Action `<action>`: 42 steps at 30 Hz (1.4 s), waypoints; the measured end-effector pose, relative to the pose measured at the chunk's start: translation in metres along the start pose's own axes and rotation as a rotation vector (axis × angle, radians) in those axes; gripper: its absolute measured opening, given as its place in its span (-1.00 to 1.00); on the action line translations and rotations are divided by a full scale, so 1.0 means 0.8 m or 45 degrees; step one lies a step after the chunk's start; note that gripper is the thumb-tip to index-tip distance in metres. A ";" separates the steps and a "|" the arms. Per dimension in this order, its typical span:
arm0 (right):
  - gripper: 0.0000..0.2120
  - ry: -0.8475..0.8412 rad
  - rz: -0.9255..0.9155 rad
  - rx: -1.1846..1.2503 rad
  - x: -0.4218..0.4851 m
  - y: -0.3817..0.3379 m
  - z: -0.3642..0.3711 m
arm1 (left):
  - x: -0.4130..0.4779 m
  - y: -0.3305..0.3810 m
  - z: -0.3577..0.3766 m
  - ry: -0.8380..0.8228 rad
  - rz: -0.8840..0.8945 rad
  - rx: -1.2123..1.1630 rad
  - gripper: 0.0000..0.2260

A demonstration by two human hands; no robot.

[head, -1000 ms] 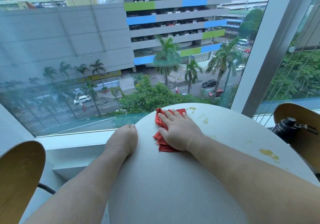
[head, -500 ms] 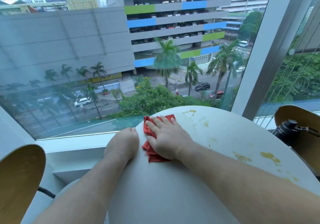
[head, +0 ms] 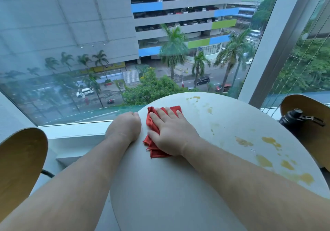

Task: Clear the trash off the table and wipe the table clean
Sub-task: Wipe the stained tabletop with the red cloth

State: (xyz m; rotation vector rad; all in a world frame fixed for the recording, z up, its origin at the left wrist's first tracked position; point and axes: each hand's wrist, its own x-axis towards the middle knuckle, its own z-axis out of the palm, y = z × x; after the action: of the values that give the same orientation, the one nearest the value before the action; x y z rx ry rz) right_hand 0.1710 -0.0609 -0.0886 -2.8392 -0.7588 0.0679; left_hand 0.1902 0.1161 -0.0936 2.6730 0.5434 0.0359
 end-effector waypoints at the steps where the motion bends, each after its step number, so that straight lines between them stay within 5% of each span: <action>1: -0.34 -0.011 -0.026 -0.001 -0.017 -0.003 0.002 | -0.001 0.000 0.000 0.007 0.006 -0.002 -0.53; 10: -0.36 -0.074 0.058 -0.080 -0.067 0.067 -0.017 | -0.023 -0.004 0.000 0.129 0.059 0.083 -0.57; 19: -0.34 -0.044 0.051 -0.080 -0.021 0.033 -0.008 | -0.069 -0.007 0.009 0.213 0.090 0.125 -0.66; 30: -0.33 -0.086 -0.183 -0.034 -0.169 0.012 -0.004 | -0.137 -0.031 0.002 0.130 -0.236 0.053 -0.41; 42: -0.29 -0.097 -0.109 -0.027 -0.152 0.003 -0.003 | -0.201 -0.055 0.006 0.098 -0.429 -0.168 -0.34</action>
State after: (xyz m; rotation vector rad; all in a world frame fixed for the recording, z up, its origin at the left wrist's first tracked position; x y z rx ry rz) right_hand 0.0669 -0.1245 -0.0878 -2.8342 -0.9009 0.1564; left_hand 0.0263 0.0902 -0.1064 2.4274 0.9738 0.0750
